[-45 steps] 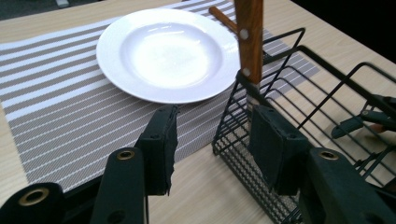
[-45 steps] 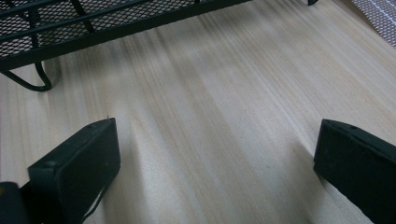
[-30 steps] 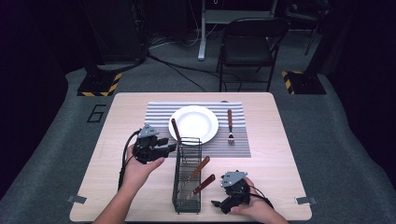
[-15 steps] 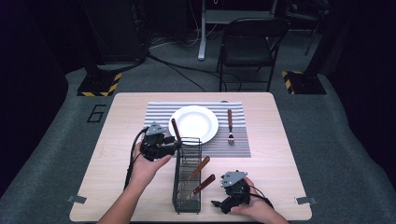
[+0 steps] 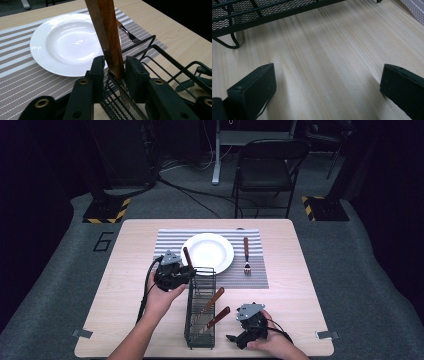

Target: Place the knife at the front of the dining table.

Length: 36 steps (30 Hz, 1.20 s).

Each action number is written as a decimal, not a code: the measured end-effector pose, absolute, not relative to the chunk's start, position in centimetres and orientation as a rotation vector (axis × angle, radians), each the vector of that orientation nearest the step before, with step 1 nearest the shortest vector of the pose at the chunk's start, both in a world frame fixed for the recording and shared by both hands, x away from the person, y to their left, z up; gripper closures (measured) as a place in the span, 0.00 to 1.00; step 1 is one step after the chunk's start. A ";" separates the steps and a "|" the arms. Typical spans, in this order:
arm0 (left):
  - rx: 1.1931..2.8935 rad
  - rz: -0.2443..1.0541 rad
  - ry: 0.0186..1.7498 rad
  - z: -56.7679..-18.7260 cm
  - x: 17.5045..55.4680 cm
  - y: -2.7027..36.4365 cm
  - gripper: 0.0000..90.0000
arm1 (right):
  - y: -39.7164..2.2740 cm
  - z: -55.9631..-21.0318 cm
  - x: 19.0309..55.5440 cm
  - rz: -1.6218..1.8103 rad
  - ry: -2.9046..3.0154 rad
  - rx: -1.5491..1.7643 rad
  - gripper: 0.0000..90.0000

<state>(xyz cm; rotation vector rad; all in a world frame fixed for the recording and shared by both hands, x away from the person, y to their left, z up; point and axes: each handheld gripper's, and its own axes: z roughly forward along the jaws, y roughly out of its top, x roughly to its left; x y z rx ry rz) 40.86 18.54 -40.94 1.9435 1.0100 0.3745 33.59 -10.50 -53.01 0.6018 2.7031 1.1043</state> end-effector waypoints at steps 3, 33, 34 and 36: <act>1.945 0.373 1.010 -40.9 40.7 18.5 0.80 | -10.5 -53.0 33.6 1.104 2.703 0.602 0.00; 1.927 0.383 0.913 -40.7 38.7 17.3 0.86 | -10.5 -53.0 33.6 1.104 2.704 0.603 0.00; 1.929 0.383 0.914 -40.6 38.7 17.2 0.86 | -10.5 -53.0 33.6 1.105 2.704 0.603 0.00; 1.945 0.387 0.908 -40.5 38.8 17.0 0.86 | -10.5 -53.0 33.6 1.104 2.704 0.603 0.00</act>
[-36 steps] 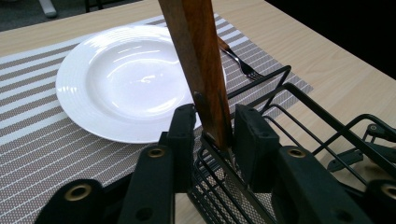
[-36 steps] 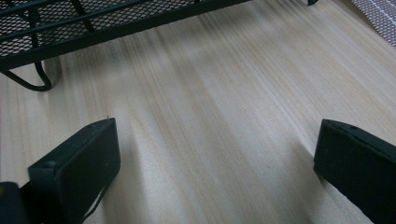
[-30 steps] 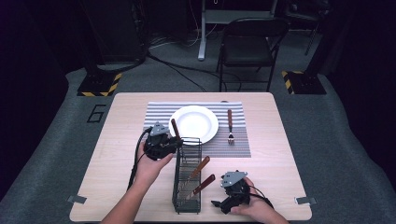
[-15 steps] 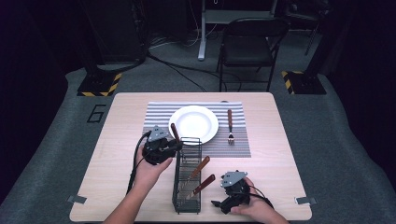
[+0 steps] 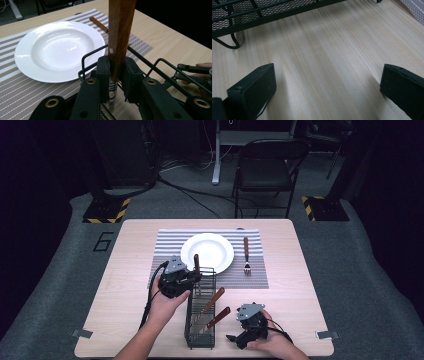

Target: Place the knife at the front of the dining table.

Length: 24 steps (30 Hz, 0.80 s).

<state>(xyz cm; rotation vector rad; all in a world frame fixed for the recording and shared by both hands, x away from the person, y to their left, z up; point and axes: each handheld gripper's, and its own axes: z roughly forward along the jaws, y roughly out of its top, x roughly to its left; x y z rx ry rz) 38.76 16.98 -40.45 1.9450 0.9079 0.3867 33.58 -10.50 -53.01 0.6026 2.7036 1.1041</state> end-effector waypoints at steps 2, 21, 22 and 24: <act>1.940 0.369 0.906 -40.2 38.7 16.9 0.89 | -10.5 -53.0 33.6 1.105 2.704 0.602 0.00; 1.910 0.414 0.878 -36.3 38.3 17.9 0.89 | -10.5 -53.0 33.6 1.105 2.704 0.603 0.00; 1.910 0.414 0.878 -36.3 38.3 17.9 0.89 | -10.5 -53.0 33.6 1.105 2.704 0.603 0.00; 1.914 0.428 0.868 -35.6 38.1 17.9 0.89 | -10.5 -53.0 33.6 1.104 2.704 0.603 0.00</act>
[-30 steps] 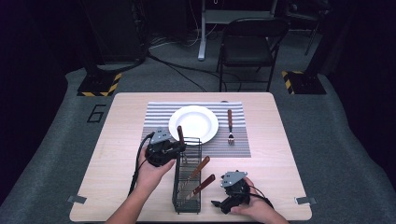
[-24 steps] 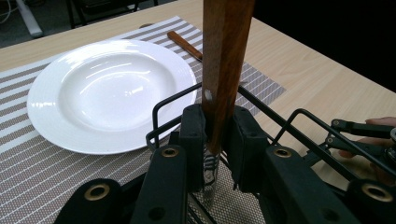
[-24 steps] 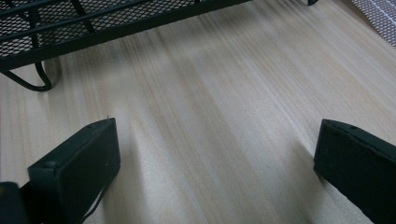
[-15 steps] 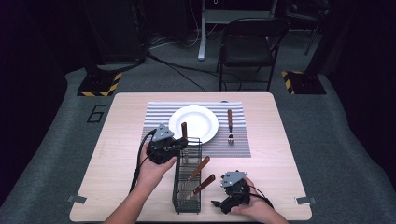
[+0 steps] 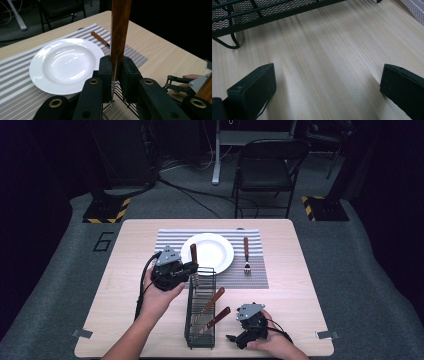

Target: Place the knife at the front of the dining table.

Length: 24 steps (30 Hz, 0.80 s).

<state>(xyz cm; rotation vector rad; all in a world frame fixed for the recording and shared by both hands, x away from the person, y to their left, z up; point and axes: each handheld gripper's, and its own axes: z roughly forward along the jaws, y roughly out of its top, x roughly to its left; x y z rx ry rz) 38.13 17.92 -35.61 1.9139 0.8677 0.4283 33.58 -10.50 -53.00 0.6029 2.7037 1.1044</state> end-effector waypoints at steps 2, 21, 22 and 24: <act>1.916 0.442 0.855 -34.9 38.1 18.0 0.89 | -10.5 -53.0 33.6 1.104 2.704 0.602 0.00; 1.874 0.488 0.850 -30.9 37.9 20.3 0.89 | -10.5 -53.0 33.6 1.103 2.705 0.599 0.00; 1.866 0.492 0.857 -30.8 37.9 20.4 0.89 | -10.5 -53.0 33.6 1.103 2.705 0.599 0.00; 1.865 0.499 0.860 -30.7 37.9 20.7 0.89 | -10.5 -53.0 33.6 1.104 2.704 0.603 0.00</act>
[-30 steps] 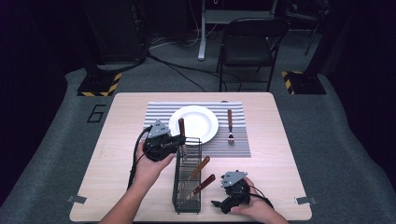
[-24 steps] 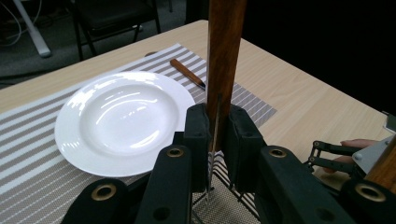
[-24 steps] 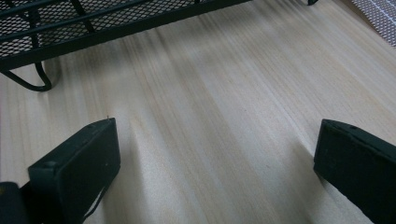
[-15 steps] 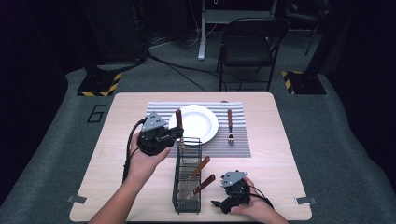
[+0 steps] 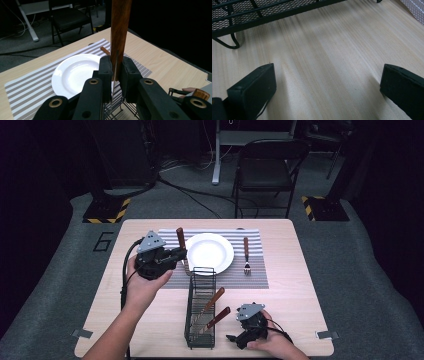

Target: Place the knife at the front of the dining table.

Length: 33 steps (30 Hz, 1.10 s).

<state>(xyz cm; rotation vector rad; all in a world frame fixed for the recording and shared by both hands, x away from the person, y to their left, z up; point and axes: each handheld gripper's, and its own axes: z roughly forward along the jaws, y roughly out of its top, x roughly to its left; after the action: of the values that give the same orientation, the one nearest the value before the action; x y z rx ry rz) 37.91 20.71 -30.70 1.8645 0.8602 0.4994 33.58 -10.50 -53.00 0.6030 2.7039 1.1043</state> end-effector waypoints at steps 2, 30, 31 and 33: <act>1.860 0.506 0.866 -30.6 37.9 21.1 0.89 | -10.5 -53.0 33.6 1.104 2.703 0.603 0.00; 1.833 0.562 1.130 -35.9 41.6 26.3 0.89 | -10.5 -53.0 33.6 1.104 2.704 0.603 0.00; 1.821 0.556 1.146 -36.2 41.8 26.5 0.89 | -10.5 -53.0 33.6 1.104 2.703 0.602 0.00; 1.820 0.553 1.171 -37.1 42.3 27.1 0.89 | -10.5 -53.0 33.6 1.104 2.703 0.603 0.00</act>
<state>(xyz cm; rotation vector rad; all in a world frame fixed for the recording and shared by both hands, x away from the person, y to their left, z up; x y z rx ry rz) 42.25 27.05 -37.06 1.8201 1.1708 0.5531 33.58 -10.50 -53.01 0.6027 2.7034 1.1044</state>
